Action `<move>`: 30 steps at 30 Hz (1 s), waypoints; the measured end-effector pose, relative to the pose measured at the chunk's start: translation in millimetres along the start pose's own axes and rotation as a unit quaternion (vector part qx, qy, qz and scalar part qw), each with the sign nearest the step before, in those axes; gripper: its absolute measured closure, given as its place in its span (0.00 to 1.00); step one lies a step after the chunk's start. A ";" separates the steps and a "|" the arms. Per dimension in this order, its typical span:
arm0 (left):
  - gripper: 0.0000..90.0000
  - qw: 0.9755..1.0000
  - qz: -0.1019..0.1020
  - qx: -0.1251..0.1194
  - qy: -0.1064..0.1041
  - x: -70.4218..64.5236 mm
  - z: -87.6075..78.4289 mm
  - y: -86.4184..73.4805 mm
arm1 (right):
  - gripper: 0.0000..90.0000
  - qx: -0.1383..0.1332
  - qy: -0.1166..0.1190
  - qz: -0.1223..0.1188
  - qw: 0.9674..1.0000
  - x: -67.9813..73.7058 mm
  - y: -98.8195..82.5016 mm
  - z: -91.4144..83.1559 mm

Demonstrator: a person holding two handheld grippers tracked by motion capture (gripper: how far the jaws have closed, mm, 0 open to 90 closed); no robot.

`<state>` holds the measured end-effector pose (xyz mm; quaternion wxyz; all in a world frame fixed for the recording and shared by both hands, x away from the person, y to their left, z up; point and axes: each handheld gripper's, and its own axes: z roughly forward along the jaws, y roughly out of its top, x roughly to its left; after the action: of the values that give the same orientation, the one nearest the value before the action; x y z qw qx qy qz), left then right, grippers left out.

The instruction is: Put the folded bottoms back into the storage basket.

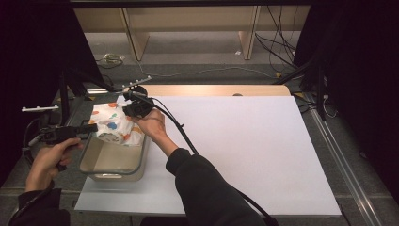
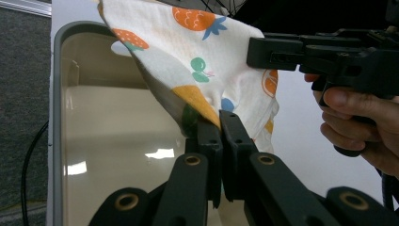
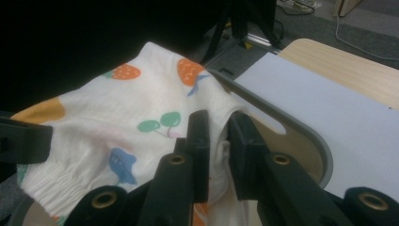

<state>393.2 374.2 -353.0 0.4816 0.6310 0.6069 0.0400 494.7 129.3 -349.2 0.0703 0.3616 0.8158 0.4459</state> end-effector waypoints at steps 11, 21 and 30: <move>0.98 1.000 -0.004 0.010 0.004 5.3 0.8 -2.1 | 0.89 0.008 0.000 -0.005 1.000 1.8 -3.3 5.5; 0.98 1.000 -0.008 0.023 0.010 10.1 2.8 -4.4 | 0.89 0.017 0.001 -0.006 1.000 3.6 -8.0 10.1; 0.97 0.999 -0.005 0.037 0.015 12.4 5.4 -6.4 | 0.89 0.021 0.001 -0.005 1.000 2.5 -14.0 13.7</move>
<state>395.2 379.8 -366.7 0.4483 0.6448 0.6186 0.0245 491.4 135.4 -367.7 0.0639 0.3588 0.8266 0.4288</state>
